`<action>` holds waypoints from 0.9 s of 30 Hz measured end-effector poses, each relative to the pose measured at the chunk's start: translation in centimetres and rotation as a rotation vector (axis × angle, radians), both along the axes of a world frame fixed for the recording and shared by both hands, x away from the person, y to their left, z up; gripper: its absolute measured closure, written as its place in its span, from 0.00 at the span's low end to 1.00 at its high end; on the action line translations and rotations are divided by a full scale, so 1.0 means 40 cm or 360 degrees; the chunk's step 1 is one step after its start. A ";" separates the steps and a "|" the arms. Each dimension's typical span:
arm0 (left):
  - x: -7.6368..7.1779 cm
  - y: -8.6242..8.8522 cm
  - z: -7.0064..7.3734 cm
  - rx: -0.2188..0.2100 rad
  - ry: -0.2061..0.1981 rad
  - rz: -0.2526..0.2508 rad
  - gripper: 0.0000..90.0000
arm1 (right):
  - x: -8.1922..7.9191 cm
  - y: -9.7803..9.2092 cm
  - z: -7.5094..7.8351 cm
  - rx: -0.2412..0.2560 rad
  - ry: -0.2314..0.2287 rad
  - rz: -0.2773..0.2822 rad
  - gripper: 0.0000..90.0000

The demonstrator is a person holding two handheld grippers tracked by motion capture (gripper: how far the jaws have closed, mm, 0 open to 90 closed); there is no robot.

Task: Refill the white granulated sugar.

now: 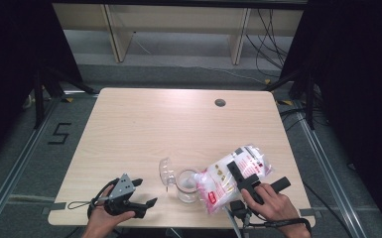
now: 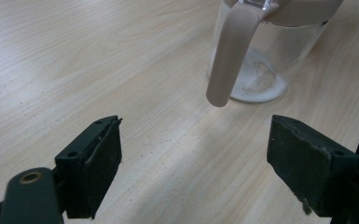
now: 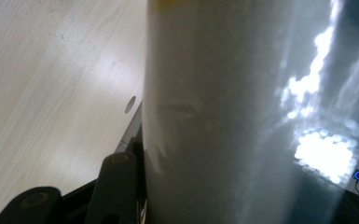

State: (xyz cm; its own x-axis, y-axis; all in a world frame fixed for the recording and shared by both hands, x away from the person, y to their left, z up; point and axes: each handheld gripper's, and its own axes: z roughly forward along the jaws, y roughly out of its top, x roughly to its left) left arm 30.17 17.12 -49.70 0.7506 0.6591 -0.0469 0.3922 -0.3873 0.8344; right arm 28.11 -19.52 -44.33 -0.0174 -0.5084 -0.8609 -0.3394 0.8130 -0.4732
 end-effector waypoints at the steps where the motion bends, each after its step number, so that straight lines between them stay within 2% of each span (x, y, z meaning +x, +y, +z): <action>1: 0.000 0.000 0.000 0.0000 0.0001 0.0000 0.19 | 0.000 0.000 0.000 0.0003 0.0000 -0.0001 0.64; 6: -0.003 -0.006 -0.001 -0.0045 0.0005 0.0014 0.19 | 0.001 -0.001 -0.002 0.0006 0.0002 0.0003 0.64; 7: -0.001 0.000 0.001 0.0012 -0.0001 0.0005 0.19 | 0.001 -0.001 -0.002 0.0019 0.0011 -0.0006 0.64; 8: -0.002 -0.002 0.000 -0.0014 0.0004 0.0009 0.19 | -0.001 -0.004 -0.008 0.0071 0.0020 -0.0031 0.64; 9: -0.001 -0.002 0.000 -0.0013 0.0002 0.0007 0.19 | 0.002 -0.006 -0.011 0.0093 -0.0013 0.0014 0.64; 10: -0.002 -0.002 0.000 -0.0022 0.0004 0.0004 0.19 | 0.004 -0.002 -0.002 0.0006 0.0013 0.0003 0.64; 11: -0.002 -0.005 -0.001 -0.0041 0.0005 0.0013 0.19 | 0.004 -0.005 -0.007 0.0045 -0.0030 0.0041 0.64; 12: 0.000 0.000 0.000 0.0001 -0.0002 0.0003 0.19 | 0.004 -0.005 -0.007 0.0047 -0.0021 0.0029 0.64; 13: -0.001 0.000 0.001 0.0006 0.0000 0.0005 0.19 | 0.002 -0.003 -0.006 0.0039 0.0011 -0.0003 0.64; 14: -0.001 -0.001 0.000 -0.0002 0.0002 0.0007 0.19 | -0.001 -0.004 -0.009 0.0067 0.0013 -0.0028 0.64; 15: -0.001 0.000 0.001 0.0006 0.0000 0.0005 0.19 | 0.001 -0.002 -0.002 0.0013 -0.0002 0.0010 0.64; 16: -0.001 -0.002 0.000 -0.0013 0.0004 0.0008 0.19 | -0.001 -0.002 -0.002 0.0034 0.0014 0.0008 0.64; 17: -0.001 -0.002 0.000 -0.0017 0.0003 0.0000 0.19 | -0.003 -0.003 -0.009 0.0122 0.0021 0.0000 0.65; 18: -0.001 -0.002 -0.001 -0.0025 0.0003 -0.0001 0.19 | -0.004 -0.003 -0.008 0.0124 0.0015 0.0006 0.65; 19: -0.001 -0.003 -0.001 -0.0041 0.0010 0.0005 0.19 | -0.002 -0.002 0.001 0.0055 -0.0003 0.0039 0.65; 21: -0.001 -0.002 -0.001 -0.0028 0.0008 0.0000 0.19 | -0.005 -0.003 -0.003 0.0127 0.0016 0.0017 0.65; 23: -0.001 -0.002 -0.001 -0.0029 0.0007 0.0000 0.19 | -0.007 -0.003 -0.001 0.0109 0.0008 0.0009 0.65; 25: 0.000 0.000 0.000 -0.0002 0.0001 0.0001 0.19 | -0.008 -0.002 0.001 0.0080 0.0000 0.0009 0.65; 27: -0.002 -0.002 0.000 -0.0029 0.0003 0.0004 0.19 | -0.008 -0.003 -0.001 0.0080 0.0008 0.0008 0.65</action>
